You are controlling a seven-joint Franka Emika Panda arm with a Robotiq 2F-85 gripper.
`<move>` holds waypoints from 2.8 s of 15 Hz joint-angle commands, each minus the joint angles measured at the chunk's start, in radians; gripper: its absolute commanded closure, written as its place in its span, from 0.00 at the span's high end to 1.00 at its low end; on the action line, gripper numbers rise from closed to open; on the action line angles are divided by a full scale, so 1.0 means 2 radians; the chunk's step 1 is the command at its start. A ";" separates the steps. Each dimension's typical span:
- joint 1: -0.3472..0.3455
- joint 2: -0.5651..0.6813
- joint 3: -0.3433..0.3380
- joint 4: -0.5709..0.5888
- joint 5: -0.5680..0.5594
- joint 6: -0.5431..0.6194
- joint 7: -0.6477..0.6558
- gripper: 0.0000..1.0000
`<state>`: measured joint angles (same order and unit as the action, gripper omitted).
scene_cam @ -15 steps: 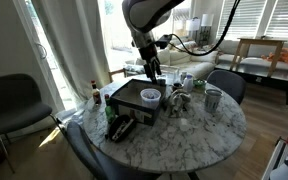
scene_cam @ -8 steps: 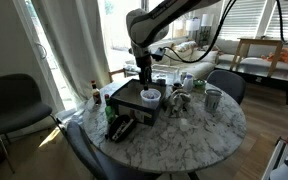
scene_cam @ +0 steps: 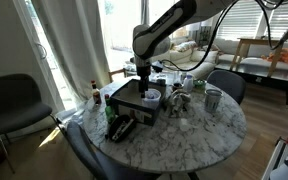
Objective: Empty the plastic cup into the blue box and put it on the table
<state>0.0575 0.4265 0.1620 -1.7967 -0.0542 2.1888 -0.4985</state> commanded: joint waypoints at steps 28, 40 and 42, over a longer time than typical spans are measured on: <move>-0.007 -0.138 0.011 -0.093 0.086 -0.033 0.059 0.01; -0.064 -0.138 -0.062 0.024 0.328 -0.236 -0.273 0.01; -0.075 -0.115 -0.071 0.054 0.364 -0.285 -0.292 0.01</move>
<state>-0.0633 0.1122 0.0410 -1.7991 0.5710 1.7500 -1.0078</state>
